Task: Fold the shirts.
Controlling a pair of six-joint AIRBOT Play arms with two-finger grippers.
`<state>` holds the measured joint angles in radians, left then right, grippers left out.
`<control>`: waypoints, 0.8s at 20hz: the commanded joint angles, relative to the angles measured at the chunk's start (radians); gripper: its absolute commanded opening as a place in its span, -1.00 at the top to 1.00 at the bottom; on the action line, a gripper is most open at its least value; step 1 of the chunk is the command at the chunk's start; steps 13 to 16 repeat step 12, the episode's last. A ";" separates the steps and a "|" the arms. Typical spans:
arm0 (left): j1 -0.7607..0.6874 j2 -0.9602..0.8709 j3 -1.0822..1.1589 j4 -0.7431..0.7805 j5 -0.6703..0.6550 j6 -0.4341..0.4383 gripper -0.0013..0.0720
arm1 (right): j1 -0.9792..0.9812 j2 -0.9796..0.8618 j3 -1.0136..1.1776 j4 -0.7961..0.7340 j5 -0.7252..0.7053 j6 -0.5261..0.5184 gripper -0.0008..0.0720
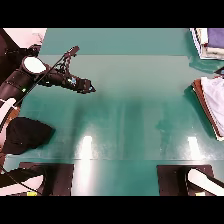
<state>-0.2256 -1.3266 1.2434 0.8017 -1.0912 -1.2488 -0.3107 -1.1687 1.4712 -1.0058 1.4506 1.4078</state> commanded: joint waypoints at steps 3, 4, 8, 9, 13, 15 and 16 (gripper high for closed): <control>0.000 0.000 0.000 -0.002 0.003 0.000 0.91 | 0.220 0.004 0.000 0.009 -0.037 -0.066 0.94; 0.000 0.000 0.000 -0.002 0.003 0.000 0.91 | 0.232 0.004 0.000 0.009 -0.037 -0.066 0.94; 0.000 0.000 0.000 -0.002 0.003 0.000 0.91 | 0.242 0.004 0.000 0.010 -0.033 -0.066 0.94; 0.000 0.000 0.000 -0.002 0.003 0.000 0.91 | 0.242 0.004 0.000 0.010 -0.033 -0.066 0.94; 0.000 0.000 0.000 -0.002 0.003 0.000 0.91 | 0.242 0.004 0.000 0.010 -0.034 -0.066 0.94; 0.000 0.000 0.000 -0.002 0.003 0.000 0.91 | 0.242 0.004 0.000 0.010 -0.034 -0.066 0.94; 0.000 0.000 0.000 -0.002 0.003 0.000 0.91 | 0.242 0.004 0.000 0.010 -0.034 -0.066 0.94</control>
